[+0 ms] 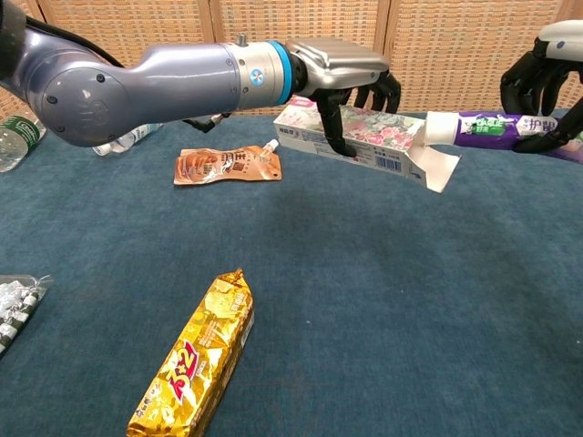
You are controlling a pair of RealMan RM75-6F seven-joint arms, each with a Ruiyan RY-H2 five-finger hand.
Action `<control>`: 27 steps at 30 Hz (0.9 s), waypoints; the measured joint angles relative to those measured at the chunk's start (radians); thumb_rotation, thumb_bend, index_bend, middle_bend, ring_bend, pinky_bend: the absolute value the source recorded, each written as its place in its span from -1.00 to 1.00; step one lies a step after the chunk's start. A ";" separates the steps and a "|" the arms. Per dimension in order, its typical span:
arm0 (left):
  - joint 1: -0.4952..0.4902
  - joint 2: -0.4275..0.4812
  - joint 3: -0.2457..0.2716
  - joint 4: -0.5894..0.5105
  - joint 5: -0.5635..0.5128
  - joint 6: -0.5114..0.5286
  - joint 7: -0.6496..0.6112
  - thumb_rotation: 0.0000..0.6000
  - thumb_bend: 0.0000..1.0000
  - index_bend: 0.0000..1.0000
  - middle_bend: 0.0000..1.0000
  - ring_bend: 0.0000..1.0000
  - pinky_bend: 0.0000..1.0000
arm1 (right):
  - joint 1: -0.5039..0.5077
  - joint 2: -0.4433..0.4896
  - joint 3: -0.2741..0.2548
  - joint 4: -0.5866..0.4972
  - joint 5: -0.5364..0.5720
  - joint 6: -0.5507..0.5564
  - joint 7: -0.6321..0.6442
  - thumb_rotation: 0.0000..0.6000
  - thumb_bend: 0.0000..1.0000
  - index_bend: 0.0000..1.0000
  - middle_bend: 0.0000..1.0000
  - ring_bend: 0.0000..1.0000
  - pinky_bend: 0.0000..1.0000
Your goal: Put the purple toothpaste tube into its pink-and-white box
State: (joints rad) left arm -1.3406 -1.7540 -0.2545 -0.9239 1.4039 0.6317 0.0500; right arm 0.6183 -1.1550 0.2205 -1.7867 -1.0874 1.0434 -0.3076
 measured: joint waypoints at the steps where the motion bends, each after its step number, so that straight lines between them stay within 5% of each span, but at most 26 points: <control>1: -0.002 -0.002 -0.001 0.001 -0.004 0.000 0.003 1.00 -0.44 -0.03 -0.10 -0.22 -0.20 | 0.001 -0.002 -0.001 0.003 0.004 -0.001 -0.001 1.00 0.10 0.23 0.33 -0.06 -0.18; 27: -0.046 0.007 -0.016 -0.030 -0.062 -0.009 0.078 1.00 -0.44 -0.03 -0.10 -0.22 -0.20 | 0.021 0.000 -0.016 0.006 0.067 -0.006 -0.054 1.00 0.13 0.25 0.35 -0.05 -0.18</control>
State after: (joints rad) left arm -1.3861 -1.7467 -0.2700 -0.9538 1.3416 0.6224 0.1279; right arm 0.6396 -1.1546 0.2044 -1.7809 -1.0203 1.0373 -0.3615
